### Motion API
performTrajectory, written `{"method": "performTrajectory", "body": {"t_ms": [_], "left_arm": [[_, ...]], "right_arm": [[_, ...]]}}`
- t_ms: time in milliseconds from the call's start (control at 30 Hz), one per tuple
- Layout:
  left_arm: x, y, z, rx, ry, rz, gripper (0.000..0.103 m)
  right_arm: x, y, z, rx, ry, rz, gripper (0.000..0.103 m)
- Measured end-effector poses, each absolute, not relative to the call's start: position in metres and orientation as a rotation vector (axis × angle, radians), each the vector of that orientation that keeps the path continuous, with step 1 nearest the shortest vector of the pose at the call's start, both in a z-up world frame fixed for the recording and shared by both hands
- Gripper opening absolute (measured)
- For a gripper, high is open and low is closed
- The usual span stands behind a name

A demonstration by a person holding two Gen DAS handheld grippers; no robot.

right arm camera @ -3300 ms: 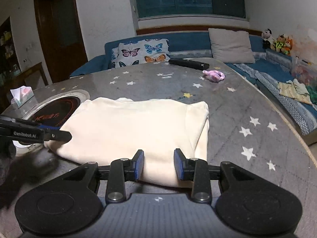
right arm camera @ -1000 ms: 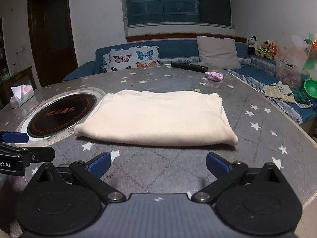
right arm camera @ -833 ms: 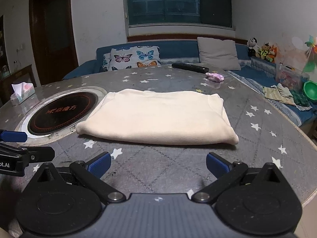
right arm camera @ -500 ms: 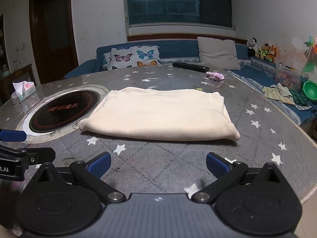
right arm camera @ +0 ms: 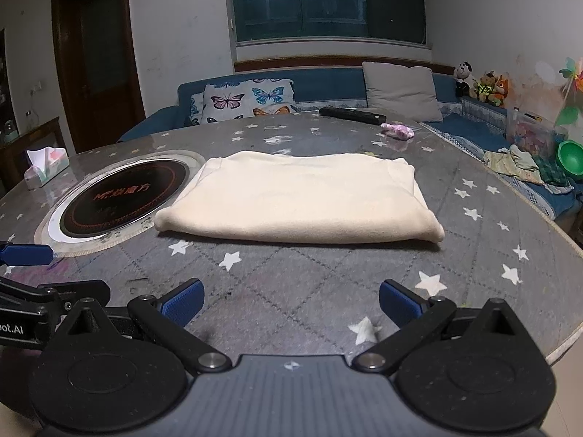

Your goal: Fold clothes

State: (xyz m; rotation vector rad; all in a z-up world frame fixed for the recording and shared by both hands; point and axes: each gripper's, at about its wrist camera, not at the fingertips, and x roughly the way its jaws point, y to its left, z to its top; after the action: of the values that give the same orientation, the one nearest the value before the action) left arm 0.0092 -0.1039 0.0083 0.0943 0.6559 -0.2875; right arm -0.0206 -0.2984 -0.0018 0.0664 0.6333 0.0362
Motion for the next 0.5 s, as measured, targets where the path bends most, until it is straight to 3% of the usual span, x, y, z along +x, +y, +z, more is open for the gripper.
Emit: {"method": "performTrajectory", "body": {"t_ms": [500], "left_arm": [[0.0024,-0.1084,0.0039,0.118,0.666,-0.299,0.103]], "right_arm": [[-0.0246,-0.2939,-0.0019,0.069,0.638,0.039,0.103]]}}
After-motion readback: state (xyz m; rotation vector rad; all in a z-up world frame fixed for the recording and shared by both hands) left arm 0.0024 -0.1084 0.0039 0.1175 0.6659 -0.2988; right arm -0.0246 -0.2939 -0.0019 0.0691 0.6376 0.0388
